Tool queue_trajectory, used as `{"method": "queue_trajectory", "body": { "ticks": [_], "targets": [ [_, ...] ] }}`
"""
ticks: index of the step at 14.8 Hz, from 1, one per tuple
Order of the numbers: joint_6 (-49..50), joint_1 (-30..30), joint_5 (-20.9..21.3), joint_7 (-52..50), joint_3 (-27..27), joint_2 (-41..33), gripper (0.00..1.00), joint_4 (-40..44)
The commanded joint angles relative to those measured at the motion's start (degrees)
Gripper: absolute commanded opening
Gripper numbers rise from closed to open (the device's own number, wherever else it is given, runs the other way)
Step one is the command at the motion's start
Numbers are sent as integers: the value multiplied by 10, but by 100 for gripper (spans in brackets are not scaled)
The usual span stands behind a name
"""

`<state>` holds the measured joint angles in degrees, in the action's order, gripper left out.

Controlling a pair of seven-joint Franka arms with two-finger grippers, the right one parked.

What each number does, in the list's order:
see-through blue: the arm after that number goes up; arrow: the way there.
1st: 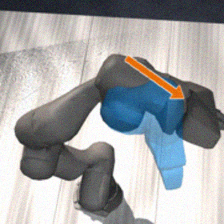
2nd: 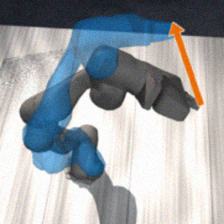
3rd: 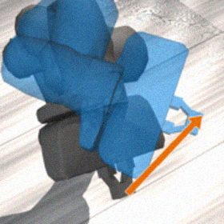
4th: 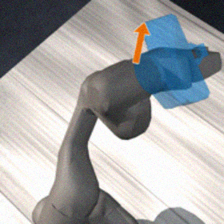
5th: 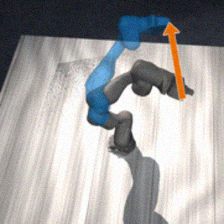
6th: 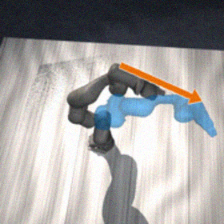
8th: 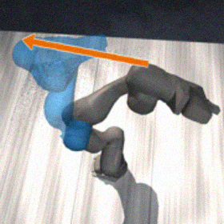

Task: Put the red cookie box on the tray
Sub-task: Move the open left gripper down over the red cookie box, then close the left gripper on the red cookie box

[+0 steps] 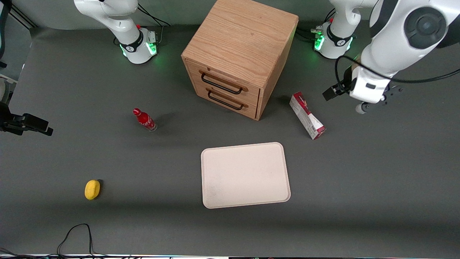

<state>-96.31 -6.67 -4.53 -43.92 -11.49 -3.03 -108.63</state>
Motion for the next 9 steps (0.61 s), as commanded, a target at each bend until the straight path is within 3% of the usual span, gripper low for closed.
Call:
{"method": "queue_trajectory", "body": {
  "ticks": [1, 5, 9],
  "targets": [
    [-100, 0, -14, -9, 0, -38, 100, -119],
    [-230, -10, -14, -27, -6, -25, 100, -223],
    [-321, -18, -14, -43, -15, 28, 100, -267]
  ]
}}
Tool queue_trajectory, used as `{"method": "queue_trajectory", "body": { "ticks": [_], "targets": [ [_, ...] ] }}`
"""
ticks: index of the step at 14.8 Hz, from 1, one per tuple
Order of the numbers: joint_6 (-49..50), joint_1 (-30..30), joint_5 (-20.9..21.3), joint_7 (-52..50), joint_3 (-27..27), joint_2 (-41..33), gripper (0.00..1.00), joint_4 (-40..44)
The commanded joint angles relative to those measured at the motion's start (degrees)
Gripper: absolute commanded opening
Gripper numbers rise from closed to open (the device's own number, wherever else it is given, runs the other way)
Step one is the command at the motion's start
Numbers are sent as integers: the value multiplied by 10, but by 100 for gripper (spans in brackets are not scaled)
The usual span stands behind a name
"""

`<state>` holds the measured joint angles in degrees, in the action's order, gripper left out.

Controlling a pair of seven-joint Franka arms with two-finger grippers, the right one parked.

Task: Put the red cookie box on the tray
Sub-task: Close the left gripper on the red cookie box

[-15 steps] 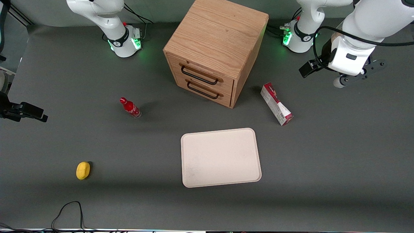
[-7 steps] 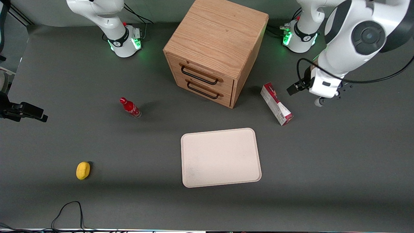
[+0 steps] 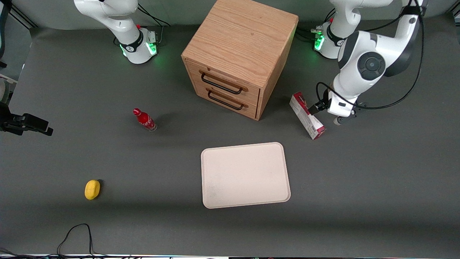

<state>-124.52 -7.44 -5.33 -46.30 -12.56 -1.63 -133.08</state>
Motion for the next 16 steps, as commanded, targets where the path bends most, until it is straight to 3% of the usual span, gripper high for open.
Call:
{"method": "queue_trajectory", "body": {
  "ticks": [1, 5, 11, 14, 15, 16],
  "targets": [
    [-59, -12, -6, -19, -4, 32, 100, -28],
    [-144, -13, -5, -18, -4, 95, 100, -43],
    [-143, -17, -2, -18, -4, 104, 99, -43],
    [-142, -17, -1, -18, -4, 104, 92, -44],
    [-142, -17, -1, -18, -4, 105, 83, -44],
    [-142, -18, -1, -18, -4, 104, 40, -43]
  ]
}}
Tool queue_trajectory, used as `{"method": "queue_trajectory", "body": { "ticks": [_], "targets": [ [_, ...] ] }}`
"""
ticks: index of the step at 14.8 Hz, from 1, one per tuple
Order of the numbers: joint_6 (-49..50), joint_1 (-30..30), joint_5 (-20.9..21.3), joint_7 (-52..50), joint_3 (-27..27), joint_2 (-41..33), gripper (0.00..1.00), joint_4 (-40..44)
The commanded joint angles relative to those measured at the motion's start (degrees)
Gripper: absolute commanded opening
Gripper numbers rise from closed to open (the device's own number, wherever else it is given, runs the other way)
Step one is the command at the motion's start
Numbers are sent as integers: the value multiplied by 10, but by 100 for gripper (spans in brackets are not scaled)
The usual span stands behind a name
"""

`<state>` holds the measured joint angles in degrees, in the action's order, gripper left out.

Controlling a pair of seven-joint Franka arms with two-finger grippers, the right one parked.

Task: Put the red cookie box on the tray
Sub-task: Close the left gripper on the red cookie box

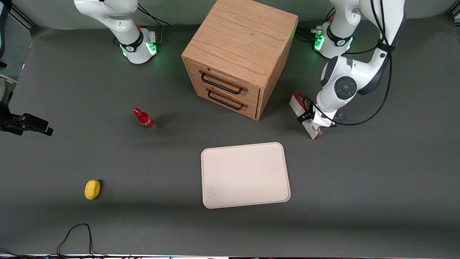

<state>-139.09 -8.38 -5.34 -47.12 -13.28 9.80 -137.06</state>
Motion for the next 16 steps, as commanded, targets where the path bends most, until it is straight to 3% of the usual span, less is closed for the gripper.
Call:
{"method": "queue_trajectory", "body": {
  "ticks": [1, 11, 16],
  "targets": [
    [3, -9, -1, -10, 3, -10, 0, -4],
    [11, -13, 2, -10, 3, -24, 0, -1],
    [190, -7, 4, -1, 4, -95, 0, 82]
  ]
}}
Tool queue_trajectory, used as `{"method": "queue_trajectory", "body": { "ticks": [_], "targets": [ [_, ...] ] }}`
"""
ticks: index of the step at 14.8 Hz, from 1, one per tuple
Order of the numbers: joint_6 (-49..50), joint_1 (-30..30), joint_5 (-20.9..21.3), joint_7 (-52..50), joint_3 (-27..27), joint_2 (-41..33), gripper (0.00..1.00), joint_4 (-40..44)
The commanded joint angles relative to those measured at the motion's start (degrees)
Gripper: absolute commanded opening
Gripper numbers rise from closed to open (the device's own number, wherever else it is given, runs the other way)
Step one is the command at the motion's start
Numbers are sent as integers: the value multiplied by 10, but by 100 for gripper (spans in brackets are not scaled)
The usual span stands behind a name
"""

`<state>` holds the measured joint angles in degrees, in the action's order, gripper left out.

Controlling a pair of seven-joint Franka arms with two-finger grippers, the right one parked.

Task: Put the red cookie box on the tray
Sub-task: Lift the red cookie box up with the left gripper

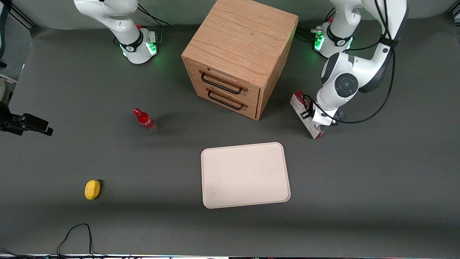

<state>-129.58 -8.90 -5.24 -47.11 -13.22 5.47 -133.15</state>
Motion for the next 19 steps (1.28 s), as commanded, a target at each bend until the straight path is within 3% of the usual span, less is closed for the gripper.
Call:
{"method": "queue_trajectory", "body": {
  "ticks": [1, 4, 10, 12, 19],
  "targets": [
    [160, -1, 3, 0, 6, -59, 0, 86],
    [338, 11, 3, 28, 9, -58, 0, 242],
    [545, 12, 11, 155, 85, -16, 0, 497],
    [567, 12, 30, 180, 86, 0, 0, 537],
    [576, -1, 27, 179, 78, 57, 0, 591]
  ]
}}
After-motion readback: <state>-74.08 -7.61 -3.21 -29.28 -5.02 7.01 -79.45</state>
